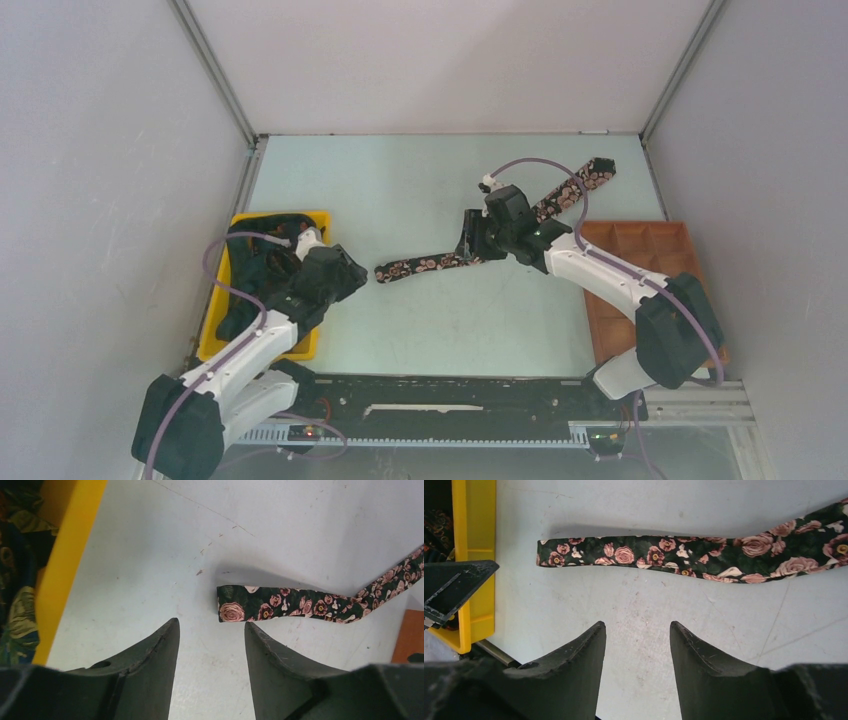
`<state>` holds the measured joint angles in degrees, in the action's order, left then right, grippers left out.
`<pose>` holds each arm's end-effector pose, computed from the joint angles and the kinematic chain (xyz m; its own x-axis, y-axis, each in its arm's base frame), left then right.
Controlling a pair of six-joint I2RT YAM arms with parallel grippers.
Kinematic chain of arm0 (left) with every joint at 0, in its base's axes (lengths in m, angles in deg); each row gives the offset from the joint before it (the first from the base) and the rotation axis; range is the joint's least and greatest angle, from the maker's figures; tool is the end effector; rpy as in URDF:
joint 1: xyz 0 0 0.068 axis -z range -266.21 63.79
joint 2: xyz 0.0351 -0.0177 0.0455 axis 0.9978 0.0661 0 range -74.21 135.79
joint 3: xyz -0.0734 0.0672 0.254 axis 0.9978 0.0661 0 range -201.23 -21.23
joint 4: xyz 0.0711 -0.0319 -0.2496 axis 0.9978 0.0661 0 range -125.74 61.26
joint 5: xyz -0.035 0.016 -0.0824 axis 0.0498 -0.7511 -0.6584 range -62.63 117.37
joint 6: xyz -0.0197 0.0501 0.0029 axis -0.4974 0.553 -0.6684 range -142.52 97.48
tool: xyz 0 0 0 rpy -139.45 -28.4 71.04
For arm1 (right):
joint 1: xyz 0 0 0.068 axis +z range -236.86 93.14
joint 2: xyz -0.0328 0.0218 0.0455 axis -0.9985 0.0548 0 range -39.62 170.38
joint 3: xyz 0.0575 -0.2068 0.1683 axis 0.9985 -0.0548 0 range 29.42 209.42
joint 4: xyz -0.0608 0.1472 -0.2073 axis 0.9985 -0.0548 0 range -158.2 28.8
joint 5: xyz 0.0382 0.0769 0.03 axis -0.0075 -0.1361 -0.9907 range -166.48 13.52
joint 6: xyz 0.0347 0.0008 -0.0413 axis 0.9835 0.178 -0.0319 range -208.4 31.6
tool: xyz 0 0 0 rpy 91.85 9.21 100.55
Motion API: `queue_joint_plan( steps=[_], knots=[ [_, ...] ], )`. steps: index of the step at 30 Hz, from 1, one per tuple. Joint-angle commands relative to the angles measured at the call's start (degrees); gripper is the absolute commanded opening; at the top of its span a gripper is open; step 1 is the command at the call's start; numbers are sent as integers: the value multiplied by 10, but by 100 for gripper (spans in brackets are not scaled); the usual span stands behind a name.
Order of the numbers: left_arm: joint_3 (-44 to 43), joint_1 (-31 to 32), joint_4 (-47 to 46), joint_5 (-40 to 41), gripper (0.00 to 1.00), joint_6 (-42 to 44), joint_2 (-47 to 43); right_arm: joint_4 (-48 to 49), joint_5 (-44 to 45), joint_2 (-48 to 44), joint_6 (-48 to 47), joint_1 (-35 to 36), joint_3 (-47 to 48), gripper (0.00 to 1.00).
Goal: Roll the ties
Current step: Flatten out the tie at the center of the board.
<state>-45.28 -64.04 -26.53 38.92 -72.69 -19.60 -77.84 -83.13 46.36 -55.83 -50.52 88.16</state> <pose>0.1807 -0.0659 0.1861 -0.5539 -0.5867 -0.5907 -0.3094 0.8037 -0.5083 0.2597 0.1962 0.2421 -0.8235 0.0581 -0.5643 -0.2521 0.8536 0.4558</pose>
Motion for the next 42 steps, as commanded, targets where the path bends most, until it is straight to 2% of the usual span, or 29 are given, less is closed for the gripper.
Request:
queue_joint_plan(
  steps=[1, 10, 23, 36, 42],
  knots=[
    [-13, -9, -40, -35, 56, -42, 30, 61, -39, 16, -1, -4, 2, 52],
    [4, -18, -178, -104, 52, -84, 147, 77, -75, 32, -15, -9, 2, 51],
    [-2, -19, -205, -100, 46, -88, 215, 89, -98, 51, -16, -9, 2, 48],
    [24, -19, -221, -88, 2, -69, 182, 122, -108, 76, 5, 11, 2, 44],
    [38, -17, -204, -64, 0, -33, 120, 159, -113, 89, 31, 36, 2, 41]
  ],
)
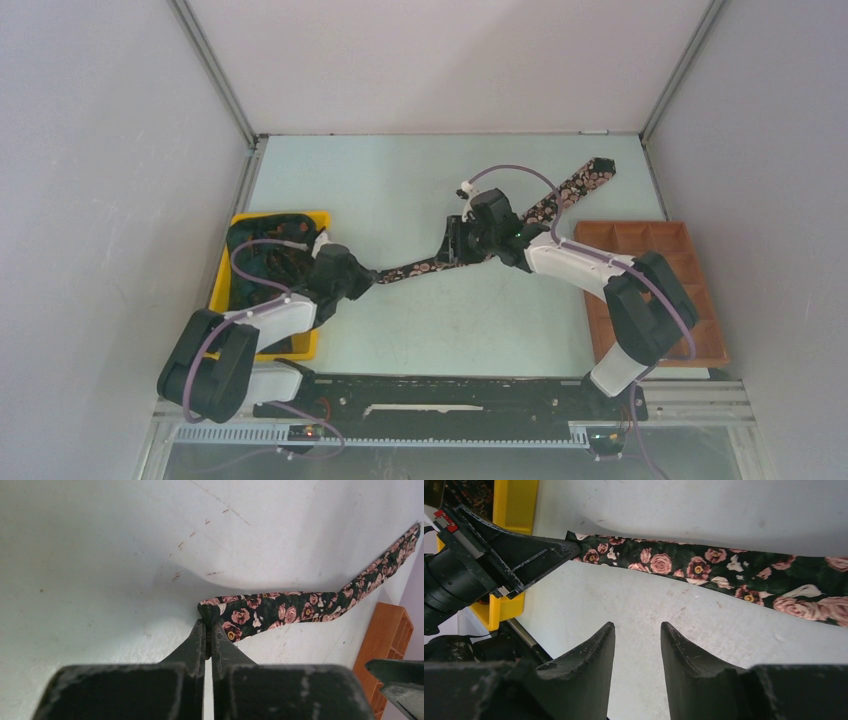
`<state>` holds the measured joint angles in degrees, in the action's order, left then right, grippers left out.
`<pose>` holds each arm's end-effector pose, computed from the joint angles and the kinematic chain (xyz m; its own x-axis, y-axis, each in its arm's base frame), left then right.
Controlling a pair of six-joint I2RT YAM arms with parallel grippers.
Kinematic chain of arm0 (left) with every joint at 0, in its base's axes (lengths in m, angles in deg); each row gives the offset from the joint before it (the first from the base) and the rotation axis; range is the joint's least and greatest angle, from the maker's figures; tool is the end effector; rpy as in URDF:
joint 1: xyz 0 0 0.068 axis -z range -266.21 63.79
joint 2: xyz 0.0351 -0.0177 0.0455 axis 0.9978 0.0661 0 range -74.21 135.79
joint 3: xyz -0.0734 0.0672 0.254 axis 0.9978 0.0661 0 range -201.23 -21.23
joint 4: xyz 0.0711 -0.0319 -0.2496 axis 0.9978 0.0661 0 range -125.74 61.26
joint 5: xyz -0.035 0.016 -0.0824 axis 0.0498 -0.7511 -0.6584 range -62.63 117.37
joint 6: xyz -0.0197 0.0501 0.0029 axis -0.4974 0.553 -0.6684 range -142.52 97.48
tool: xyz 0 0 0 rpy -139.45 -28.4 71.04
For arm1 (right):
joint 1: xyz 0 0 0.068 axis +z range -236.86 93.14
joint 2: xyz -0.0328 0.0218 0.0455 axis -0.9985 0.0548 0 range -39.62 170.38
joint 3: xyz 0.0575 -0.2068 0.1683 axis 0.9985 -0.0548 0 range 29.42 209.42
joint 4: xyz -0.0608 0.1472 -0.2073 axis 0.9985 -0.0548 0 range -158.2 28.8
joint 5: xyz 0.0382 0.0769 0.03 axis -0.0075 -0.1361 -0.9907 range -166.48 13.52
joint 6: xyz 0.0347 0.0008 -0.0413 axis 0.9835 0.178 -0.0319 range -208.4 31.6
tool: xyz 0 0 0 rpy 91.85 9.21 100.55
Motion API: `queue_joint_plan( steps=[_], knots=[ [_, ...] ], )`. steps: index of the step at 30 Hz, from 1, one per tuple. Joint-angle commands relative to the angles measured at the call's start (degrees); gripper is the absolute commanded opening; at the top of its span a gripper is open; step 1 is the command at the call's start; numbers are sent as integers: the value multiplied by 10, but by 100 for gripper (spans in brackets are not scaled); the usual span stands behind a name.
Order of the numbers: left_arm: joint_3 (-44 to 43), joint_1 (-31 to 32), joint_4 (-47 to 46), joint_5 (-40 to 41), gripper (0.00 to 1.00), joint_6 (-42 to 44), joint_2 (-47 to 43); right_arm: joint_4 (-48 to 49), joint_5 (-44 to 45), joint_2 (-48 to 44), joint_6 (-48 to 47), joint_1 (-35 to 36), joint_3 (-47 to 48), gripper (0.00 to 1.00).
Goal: Roll the ties
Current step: Flatten out the tie at the center of the board.
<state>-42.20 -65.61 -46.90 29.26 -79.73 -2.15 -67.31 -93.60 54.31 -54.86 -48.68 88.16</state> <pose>0.2094 -0.0774 0.1413 -0.6011 -0.6716 -0.4331 -0.3274 0.7013 -0.6332 0.2717 0.2270 0.2133 -0.8548 -0.0003 -0.5189 -0.3506 0.7376 0.5771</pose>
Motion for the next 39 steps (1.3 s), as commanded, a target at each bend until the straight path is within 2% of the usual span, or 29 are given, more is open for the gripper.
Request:
queue_joint_plan(
  steps=[1, 7, 13, 17, 18, 22, 23, 27, 31, 37, 39],
  knots=[
    [7, -1, 8, 43, 0, 49, -70, 55, -5, 11, 24, 22, 2, 41],
    [20, 18, 55, 170, 0, 107, -141, 98, 20, 43, 62, 20, 3, 35],
    [52, 21, 71, 198, 0, 69, -148, 80, 56, 65, 72, 12, 2, 35],
    [62, 22, 105, 205, 5, 41, -165, 31, 72, 60, 49, -21, 2, 35],
    [62, 22, 107, 204, 8, 39, -173, 22, 76, 56, 40, -34, 2, 35],
    [48, 24, 160, 209, 45, 37, -221, 1, 68, 33, 25, -93, 3, 35],
    [38, 24, 172, 211, 49, 40, -235, -10, 71, 26, 24, -110, 3, 34],
    [-34, 25, 214, 212, 48, 84, -249, -42, 85, 16, 9, -141, 2, 33],
    [-146, 26, 219, 158, 46, 155, -156, -54, 80, 31, 2, -149, 2, 32],
    [-350, 29, 250, 21, 37, 224, 95, -46, 68, 61, 0, -147, 2, 27],
    [-418, 35, 272, 0, 35, 234, 166, -43, 67, 69, 0, -147, 2, 25]
  ],
)
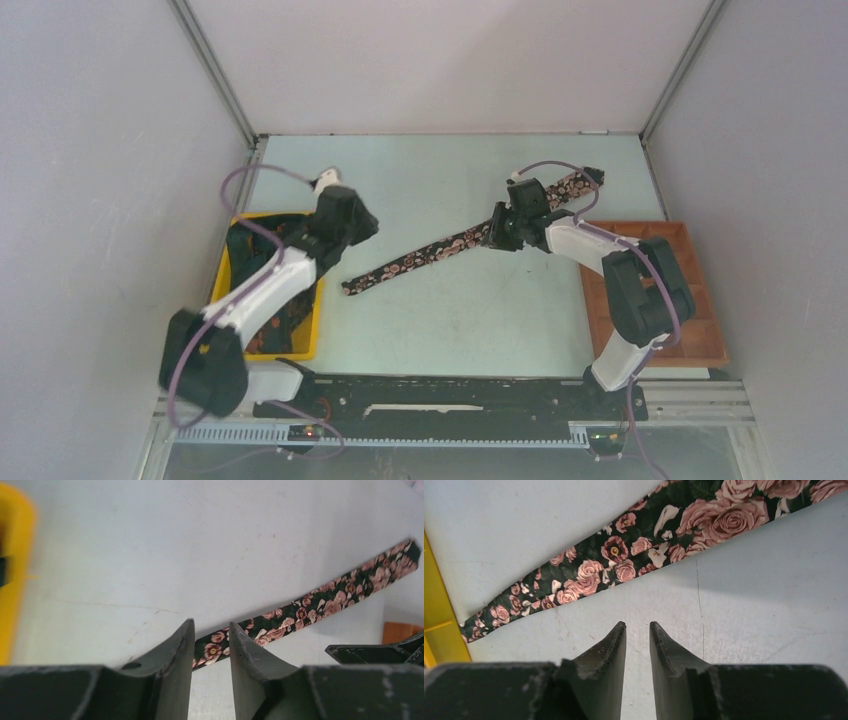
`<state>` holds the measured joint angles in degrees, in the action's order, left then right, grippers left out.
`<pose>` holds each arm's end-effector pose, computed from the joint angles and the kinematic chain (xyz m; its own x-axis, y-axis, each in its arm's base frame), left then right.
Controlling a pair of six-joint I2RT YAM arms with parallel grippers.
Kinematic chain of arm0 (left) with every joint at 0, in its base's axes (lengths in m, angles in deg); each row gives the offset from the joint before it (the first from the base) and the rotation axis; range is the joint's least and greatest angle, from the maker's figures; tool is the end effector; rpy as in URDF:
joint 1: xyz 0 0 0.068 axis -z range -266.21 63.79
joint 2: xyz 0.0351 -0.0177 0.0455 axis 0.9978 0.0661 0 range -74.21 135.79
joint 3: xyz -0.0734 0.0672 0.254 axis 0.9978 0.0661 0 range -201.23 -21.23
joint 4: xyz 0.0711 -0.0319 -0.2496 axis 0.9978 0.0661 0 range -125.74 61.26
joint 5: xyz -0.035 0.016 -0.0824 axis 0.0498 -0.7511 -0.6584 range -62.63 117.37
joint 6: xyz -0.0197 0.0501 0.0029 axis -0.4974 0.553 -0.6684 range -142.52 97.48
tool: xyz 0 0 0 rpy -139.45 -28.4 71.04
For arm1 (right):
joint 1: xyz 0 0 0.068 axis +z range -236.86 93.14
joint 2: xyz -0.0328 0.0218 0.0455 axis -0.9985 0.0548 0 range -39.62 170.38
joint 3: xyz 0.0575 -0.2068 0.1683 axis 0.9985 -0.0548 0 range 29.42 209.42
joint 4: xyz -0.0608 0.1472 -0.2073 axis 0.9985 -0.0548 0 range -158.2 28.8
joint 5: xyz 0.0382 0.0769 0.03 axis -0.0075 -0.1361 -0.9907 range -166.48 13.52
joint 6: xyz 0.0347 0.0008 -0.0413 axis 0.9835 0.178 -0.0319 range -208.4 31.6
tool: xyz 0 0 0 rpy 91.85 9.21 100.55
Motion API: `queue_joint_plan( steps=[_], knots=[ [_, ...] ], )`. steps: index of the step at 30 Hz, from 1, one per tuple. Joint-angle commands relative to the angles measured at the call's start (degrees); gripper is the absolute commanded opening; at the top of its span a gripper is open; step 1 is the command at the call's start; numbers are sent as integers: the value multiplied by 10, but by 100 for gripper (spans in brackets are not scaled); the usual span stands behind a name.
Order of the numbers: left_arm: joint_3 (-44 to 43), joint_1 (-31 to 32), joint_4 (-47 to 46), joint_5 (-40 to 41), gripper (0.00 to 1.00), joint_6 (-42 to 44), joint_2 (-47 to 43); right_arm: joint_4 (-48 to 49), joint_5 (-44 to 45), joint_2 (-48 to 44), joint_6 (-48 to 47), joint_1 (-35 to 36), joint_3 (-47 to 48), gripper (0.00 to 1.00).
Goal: Roll the ties
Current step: Flatten out the tie at the center of the board.
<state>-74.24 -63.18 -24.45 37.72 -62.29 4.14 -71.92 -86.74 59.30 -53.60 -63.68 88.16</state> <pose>0.2797 -0.1119 0.2563 -0.5834 -0.4358 -0.6854 -0.1574 0.8885 -0.4310 0.3243 0.1458 0.1774 -0.8657 0.2403 -0.4391 0.0043 0.8808 0.4736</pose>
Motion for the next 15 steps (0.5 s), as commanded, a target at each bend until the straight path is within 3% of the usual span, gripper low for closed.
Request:
queue_joint_plan(
  steps=[1, 6, 15],
  knots=[
    [-129, 14, 60, -96, 34, 65, 138, 5, -3, 25, -12, 3, 2, 24],
    [-270, 37, 111, -137, 30, 70, 273, 19, -9, 56, -9, 5, 2, 13],
    [-425, 57, 160, -193, 29, 50, 437, 46, -26, 92, -3, 0, 2, 10]
  ],
)
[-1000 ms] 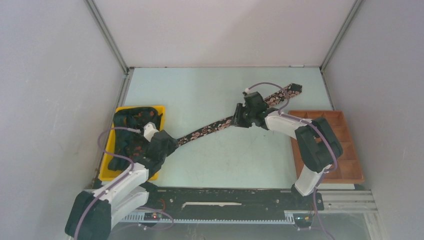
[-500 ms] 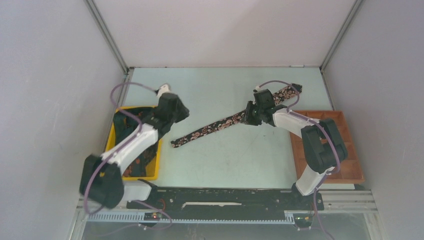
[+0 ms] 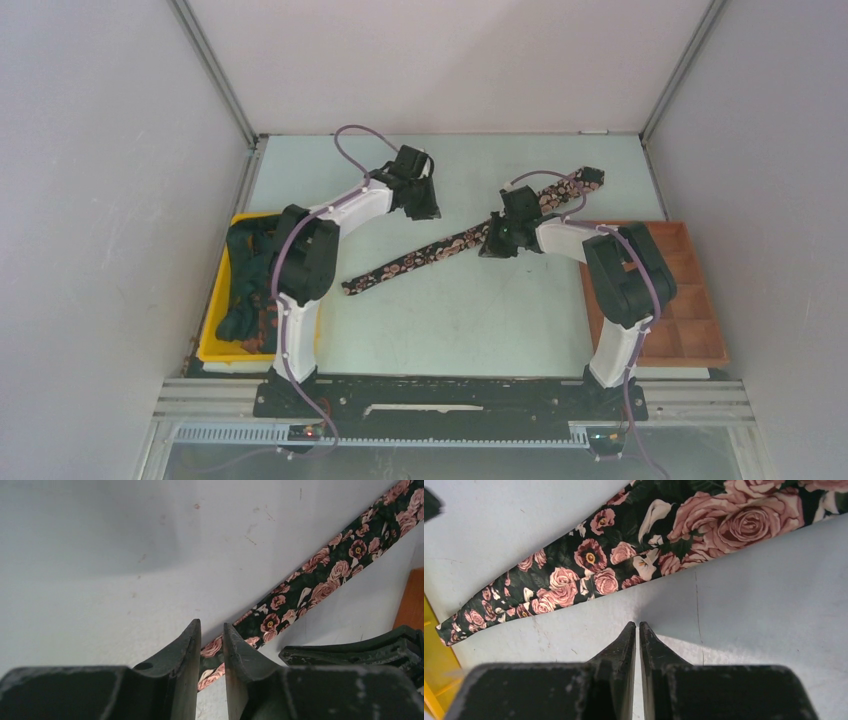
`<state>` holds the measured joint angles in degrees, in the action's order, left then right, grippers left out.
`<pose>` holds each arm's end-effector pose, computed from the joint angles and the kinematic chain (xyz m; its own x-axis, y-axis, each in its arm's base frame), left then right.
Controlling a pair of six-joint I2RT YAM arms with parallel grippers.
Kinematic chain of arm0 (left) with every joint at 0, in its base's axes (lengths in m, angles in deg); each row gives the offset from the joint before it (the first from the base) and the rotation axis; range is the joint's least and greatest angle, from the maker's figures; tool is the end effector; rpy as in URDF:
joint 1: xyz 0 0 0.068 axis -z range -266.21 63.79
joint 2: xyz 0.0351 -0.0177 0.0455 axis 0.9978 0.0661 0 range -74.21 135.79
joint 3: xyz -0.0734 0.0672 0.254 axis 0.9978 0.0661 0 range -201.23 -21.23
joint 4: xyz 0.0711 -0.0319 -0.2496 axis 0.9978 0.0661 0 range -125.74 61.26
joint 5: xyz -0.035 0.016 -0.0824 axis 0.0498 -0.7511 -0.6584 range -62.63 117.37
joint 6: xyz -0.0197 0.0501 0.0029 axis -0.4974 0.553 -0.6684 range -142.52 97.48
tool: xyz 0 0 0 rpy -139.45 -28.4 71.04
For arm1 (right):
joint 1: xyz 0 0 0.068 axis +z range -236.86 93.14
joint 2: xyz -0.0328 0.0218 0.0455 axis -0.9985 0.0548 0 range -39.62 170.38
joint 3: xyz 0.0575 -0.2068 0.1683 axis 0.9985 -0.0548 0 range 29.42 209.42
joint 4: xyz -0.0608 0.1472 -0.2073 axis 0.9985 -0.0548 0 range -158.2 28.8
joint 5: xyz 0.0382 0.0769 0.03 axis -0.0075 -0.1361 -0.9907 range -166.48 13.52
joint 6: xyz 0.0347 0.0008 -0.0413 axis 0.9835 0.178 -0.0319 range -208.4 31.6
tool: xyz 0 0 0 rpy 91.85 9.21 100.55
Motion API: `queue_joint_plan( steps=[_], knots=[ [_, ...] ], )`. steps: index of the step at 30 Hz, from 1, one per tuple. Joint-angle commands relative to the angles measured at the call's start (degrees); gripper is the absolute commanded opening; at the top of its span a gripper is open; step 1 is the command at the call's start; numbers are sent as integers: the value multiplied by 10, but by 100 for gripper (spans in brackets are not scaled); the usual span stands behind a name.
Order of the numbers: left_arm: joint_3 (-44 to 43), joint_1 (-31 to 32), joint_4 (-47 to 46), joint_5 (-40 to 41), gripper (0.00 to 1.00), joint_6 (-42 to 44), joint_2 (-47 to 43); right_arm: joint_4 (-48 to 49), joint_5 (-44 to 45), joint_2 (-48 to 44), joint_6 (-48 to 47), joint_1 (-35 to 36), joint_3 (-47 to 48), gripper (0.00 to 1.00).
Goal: Roll the ties
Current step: Flatten out the tie at the center of the board.
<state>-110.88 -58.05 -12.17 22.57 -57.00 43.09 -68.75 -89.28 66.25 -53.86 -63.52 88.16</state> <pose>0.3993 -0.2171 0.2022 -0.8589 -0.1801 -0.4794 0.0367 0.9121 -0.4084 0.3325 0.1521 0.1399 -0.9028 0.2128 -0.3738 0.0097 0.8789 0.4768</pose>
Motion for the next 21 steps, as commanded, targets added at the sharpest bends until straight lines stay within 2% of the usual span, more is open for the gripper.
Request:
queue_joint_plan(
  steps=[1, 10, 21],
  knots=[
    [-77, 8, 46, -44, 29, -4, 60, 15, -3, 24, -1, -2, 2, 9],
    [-108, 34, 55, -67, 29, -19, 114, 24, -12, 38, 3, -9, 2, 7],
    [-99, 52, 52, -70, 28, -26, 110, 28, -16, 47, 3, -11, 2, 5]
  ],
)
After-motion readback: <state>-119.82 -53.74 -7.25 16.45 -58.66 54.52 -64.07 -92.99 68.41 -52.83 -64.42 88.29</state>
